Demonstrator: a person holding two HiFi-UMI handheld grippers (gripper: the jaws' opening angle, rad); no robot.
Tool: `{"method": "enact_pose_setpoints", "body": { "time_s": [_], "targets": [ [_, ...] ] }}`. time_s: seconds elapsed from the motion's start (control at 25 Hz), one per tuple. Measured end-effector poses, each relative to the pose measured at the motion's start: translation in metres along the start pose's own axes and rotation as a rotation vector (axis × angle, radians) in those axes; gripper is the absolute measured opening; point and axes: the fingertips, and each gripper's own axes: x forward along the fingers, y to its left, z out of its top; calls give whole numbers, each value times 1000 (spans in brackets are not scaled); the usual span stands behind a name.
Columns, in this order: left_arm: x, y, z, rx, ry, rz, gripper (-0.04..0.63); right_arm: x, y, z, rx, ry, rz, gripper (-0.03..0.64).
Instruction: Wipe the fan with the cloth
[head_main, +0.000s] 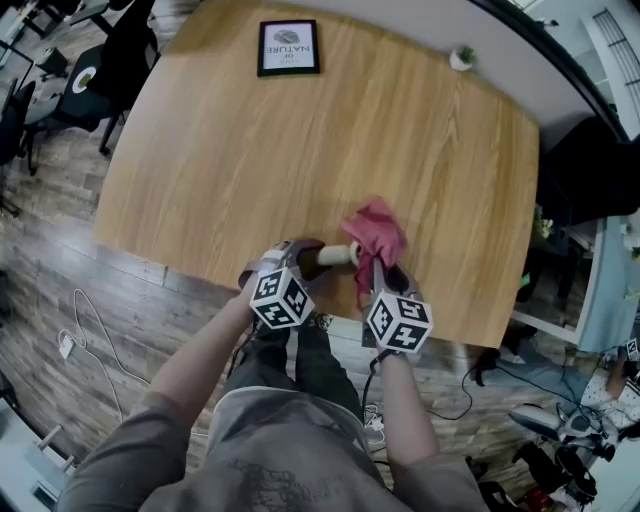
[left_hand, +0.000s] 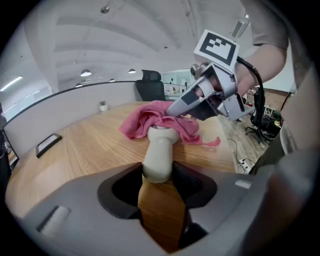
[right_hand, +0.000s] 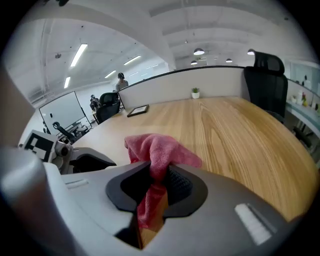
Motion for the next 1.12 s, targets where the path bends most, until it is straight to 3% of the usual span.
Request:
{"method": "enact_pose_setpoints", "body": {
  "time_s": [0.08, 0.16, 0.28, 0.36, 0.64, 0.8, 1.12],
  "targets": [
    [-1, -1, 0, 1, -1, -1, 189, 1, 4, 2, -4, -4, -12, 74],
    [-1, -1, 0, 2, -1, -2, 189, 4, 16, 2, -20, 0, 31, 74],
    [-1, 0, -1, 1, 0, -3, 189, 13, 52, -2, -119, 20, 113, 74],
    [-2, 0, 0, -1, 0, -3, 189, 16, 65, -3, -170, 26, 115, 74],
    [-1, -1, -1, 1, 2, -3, 189, 12, 102, -26, -209, 65, 245, 74],
    [-1, 0, 0, 3, -1, -2, 189, 12, 86, -19, -142, 69, 217, 74],
    [-1, 0, -5, -23, 21, -21, 189, -2, 19, -8, -120, 48, 54, 74]
  ]
}}
